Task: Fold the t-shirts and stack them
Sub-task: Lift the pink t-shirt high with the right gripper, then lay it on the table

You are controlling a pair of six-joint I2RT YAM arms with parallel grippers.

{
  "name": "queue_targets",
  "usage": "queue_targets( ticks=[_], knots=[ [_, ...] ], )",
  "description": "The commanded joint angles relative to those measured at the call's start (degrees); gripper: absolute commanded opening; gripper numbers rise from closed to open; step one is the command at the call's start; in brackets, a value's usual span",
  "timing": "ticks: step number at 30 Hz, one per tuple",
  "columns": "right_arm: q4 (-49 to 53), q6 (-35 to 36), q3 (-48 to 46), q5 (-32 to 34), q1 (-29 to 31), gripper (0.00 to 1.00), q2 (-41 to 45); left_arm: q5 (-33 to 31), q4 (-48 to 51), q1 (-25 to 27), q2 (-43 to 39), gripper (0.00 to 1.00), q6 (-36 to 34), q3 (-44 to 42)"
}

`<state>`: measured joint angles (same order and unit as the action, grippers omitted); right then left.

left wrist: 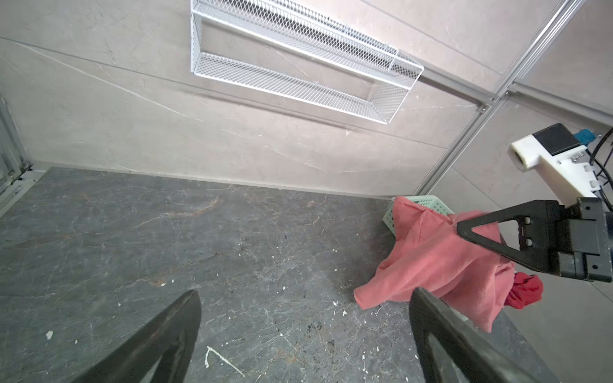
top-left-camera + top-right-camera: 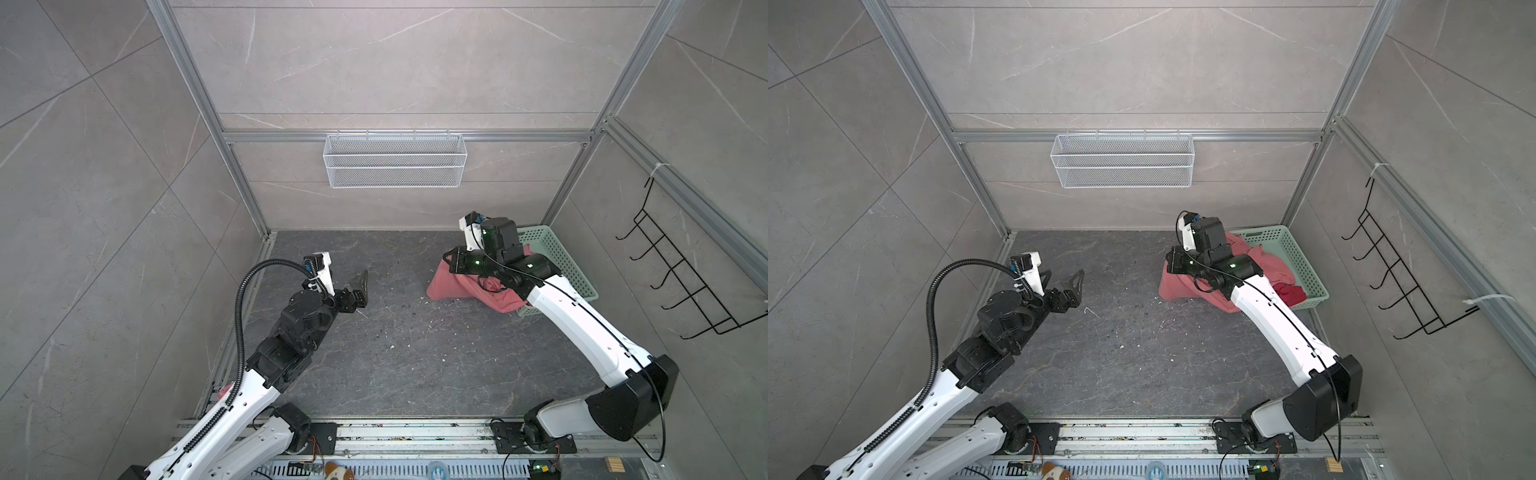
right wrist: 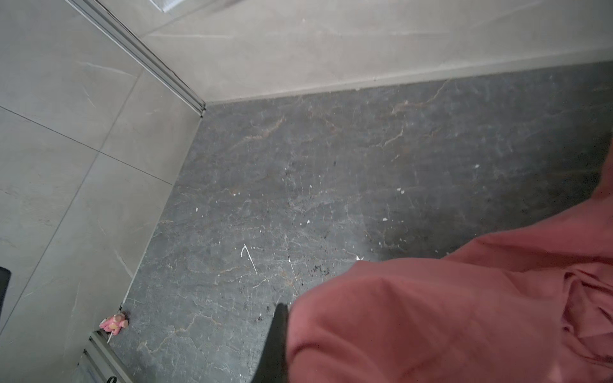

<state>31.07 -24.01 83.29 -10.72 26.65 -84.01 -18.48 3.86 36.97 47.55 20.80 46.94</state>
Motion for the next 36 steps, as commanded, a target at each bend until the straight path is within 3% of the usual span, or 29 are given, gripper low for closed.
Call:
queue_targets(
  ticks=[1, 8, 11, 15, 22, 25, 36],
  knots=[
    [-2.15, 1.27, 6.36, -0.41, 1.99, 0.00, 0.24, -0.86, -1.65, -0.14, 2.98, 0.99, -0.06, -0.45],
    [7.07, 11.73, 36.88, 5.97, 2.13, 0.00, -4.63, 4.49, -6.94, -0.16, 9.50, 0.99, 1.13, 0.94],
    [9.89, 12.93, 52.13, 2.38, 2.11, 0.00, -8.80, 6.16, -8.51, -0.15, 11.75, 0.99, 1.85, 1.43],
    [10.82, 12.54, 64.31, -1.85, 3.99, 0.00, -13.69, 6.05, -9.22, -0.15, 12.25, 0.99, 2.01, 1.67],
    [4.03, 10.61, 65.95, -6.18, 6.81, 0.00, -15.05, 2.34, -6.81, -0.31, 8.35, 0.99, 0.40, 0.79],
    [2.94, 10.48, 61.71, -5.47, 6.90, 0.00, -14.88, 0.49, -5.84, -0.48, 5.90, 1.00, 0.01, -0.12],
    [3.91, 16.43, 46.54, 13.36, 6.83, 0.00, -9.56, -2.26, -3.17, -0.85, 2.01, 0.99, -1.55, -0.43]
  ],
)
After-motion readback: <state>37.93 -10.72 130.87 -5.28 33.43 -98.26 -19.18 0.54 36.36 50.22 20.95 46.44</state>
